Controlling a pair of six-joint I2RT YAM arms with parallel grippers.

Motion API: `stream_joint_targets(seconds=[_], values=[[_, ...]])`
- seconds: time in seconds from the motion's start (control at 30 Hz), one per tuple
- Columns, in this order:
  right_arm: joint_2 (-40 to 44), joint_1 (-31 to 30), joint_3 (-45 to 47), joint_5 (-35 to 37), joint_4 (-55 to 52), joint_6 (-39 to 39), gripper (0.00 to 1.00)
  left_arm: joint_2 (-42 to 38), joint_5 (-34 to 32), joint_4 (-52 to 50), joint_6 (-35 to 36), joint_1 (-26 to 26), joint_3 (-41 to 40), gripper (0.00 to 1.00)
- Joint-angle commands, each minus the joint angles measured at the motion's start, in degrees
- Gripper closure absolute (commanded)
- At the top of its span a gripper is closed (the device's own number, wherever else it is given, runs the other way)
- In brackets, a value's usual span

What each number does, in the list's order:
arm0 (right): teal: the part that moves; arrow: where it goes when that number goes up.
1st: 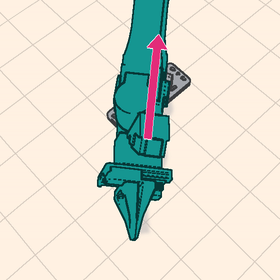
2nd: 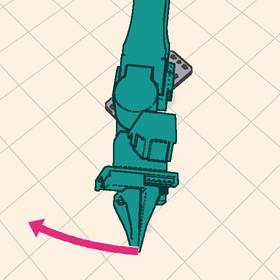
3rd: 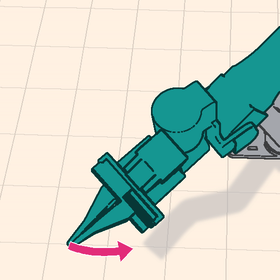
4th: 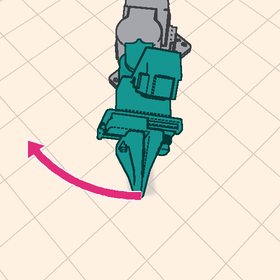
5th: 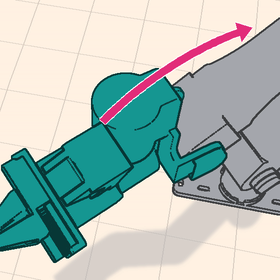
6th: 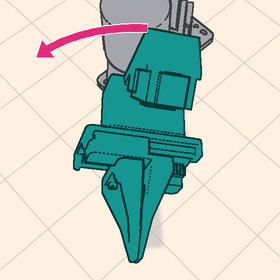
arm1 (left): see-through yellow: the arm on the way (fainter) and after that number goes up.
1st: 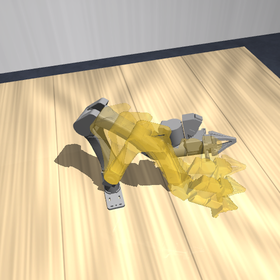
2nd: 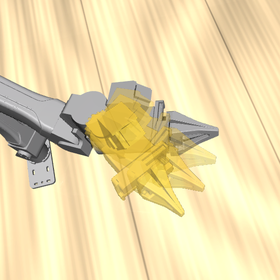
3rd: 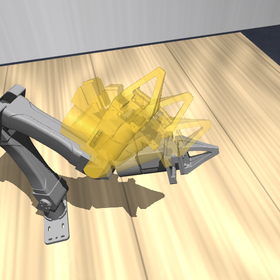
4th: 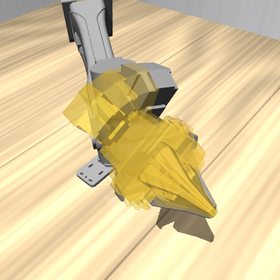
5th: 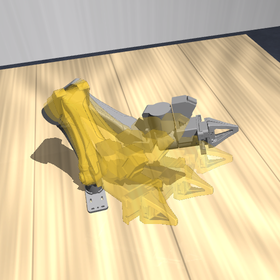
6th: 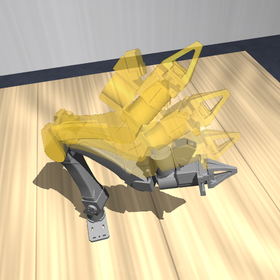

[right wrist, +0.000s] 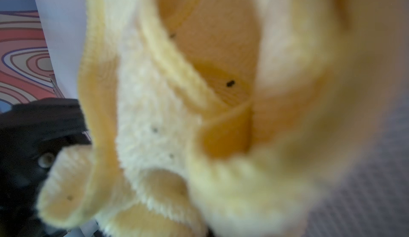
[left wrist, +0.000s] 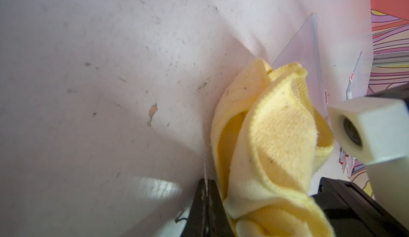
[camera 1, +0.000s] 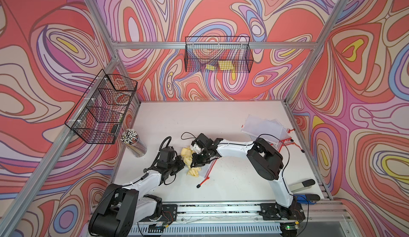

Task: Wipe the document bag
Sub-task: Wipe the dirt from the document bag.

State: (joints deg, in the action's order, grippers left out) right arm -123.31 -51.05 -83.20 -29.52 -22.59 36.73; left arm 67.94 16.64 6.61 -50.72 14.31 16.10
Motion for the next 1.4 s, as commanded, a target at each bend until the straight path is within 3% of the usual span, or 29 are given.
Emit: stream_joint_targets(seconds=[0.0,0.2,0.33,0.43,0.7,0.87,1.03,1.27,1.37], values=[[0.87,3.62,4.06,4.09,-2.14,0.83,1.00,-0.44,-1.14,-3.04,1.24,0.17,0.69,1.00],[3.88,16.81,12.83,6.09,-2.45,-3.27,1.00,-1.35,-1.92,-3.87,1.41,0.20,0.20,1.00],[5.82,23.48,13.85,8.18,-5.36,-6.83,1.00,-1.64,-1.89,-4.18,1.59,0.17,0.25,1.00],[7.81,21.34,10.57,10.30,-8.96,-7.54,1.00,-1.61,-1.79,-3.94,1.41,0.14,0.16,1.00],[7.60,3.22,4.98,5.68,-7.85,-1.65,1.00,-0.73,-1.59,-3.88,1.48,0.17,0.99,1.00],[5.19,-0.36,7.81,1.78,-2.53,2.98,1.00,-0.44,-1.35,-4.13,1.74,0.13,1.56,1.00],[7.21,1.93,13.68,5.41,-3.43,3.53,1.00,-0.55,-1.42,-4.33,1.76,0.16,1.56,1.00],[11.23,15.95,24.87,7.99,-4.44,-0.18,1.00,-0.34,-1.70,-4.69,2.20,0.19,1.66,1.00],[12.01,18.64,25.34,11.58,-7.54,-2.50,1.00,-0.14,-1.69,-4.54,2.18,0.12,1.66,1.00]])
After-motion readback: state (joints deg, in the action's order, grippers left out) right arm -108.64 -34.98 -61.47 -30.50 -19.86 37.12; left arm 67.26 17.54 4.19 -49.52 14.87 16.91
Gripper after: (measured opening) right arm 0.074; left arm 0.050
